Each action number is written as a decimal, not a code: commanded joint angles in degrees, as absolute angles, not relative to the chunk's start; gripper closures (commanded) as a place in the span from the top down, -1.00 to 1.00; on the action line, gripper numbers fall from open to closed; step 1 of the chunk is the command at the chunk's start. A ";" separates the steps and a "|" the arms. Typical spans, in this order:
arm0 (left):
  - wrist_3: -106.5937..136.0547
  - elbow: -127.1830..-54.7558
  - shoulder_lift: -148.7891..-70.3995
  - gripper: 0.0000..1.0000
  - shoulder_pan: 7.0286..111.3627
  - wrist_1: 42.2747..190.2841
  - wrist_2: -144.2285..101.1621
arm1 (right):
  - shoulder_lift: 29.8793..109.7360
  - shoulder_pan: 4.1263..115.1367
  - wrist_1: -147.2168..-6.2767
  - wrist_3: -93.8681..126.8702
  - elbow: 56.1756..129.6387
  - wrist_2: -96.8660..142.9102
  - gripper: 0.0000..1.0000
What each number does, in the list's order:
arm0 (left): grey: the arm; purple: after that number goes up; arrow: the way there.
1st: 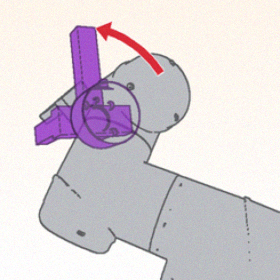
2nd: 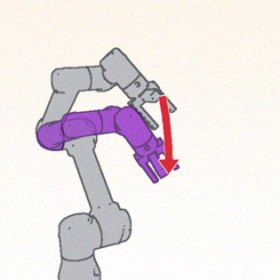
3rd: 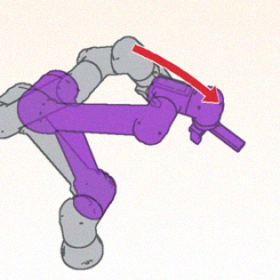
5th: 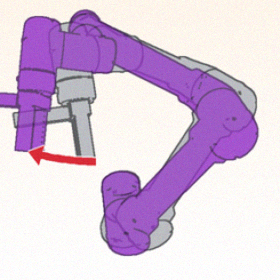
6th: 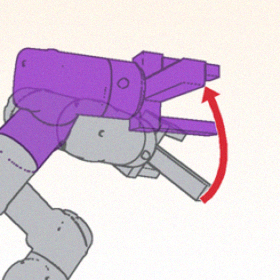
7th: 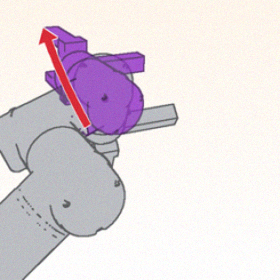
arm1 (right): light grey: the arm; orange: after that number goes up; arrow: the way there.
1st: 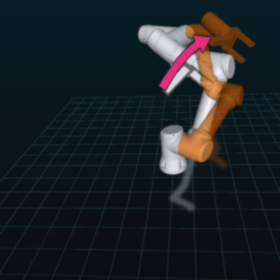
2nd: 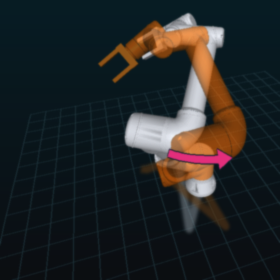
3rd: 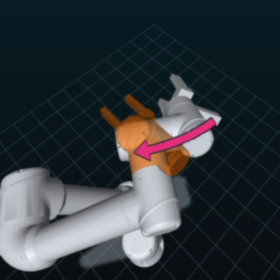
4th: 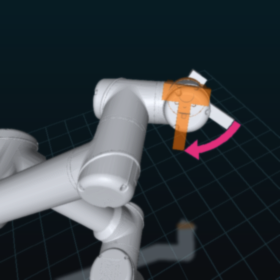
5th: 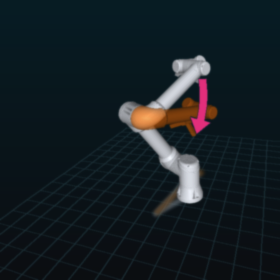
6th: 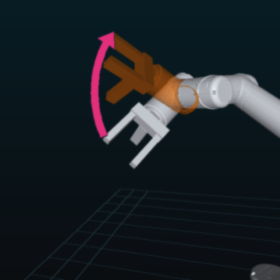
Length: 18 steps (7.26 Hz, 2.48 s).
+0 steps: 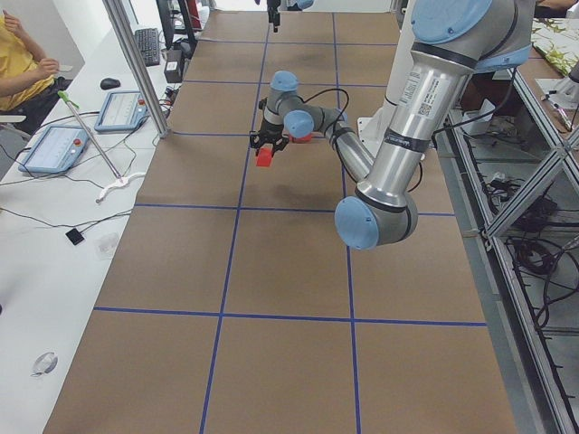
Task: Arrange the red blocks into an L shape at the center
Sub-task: 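Carry the red cube with the left gripper toward the center pair, then lower the held cube beside the center pair, next to the cube farther from the robot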
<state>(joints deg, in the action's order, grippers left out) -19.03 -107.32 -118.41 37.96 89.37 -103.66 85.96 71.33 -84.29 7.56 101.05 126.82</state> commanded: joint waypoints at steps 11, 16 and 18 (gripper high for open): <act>-19.60 -91.41 -135.53 -1.00 28.57 83.13 -108.54 | 86.13 71.37 -84.46 7.91 100.81 126.83 1.00; -19.16 -90.62 -135.79 -1.00 28.04 84.54 -108.54 | 86.13 71.37 -84.46 7.91 100.81 127.00 1.00; -17.50 -88.60 -135.79 -1.00 27.69 88.66 -108.54 | 86.13 71.37 -84.46 7.91 100.81 126.91 1.00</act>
<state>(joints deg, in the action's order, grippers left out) -18.54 -89.69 -135.79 27.95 86.20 -108.55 86.13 71.37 -84.38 7.95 100.81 126.93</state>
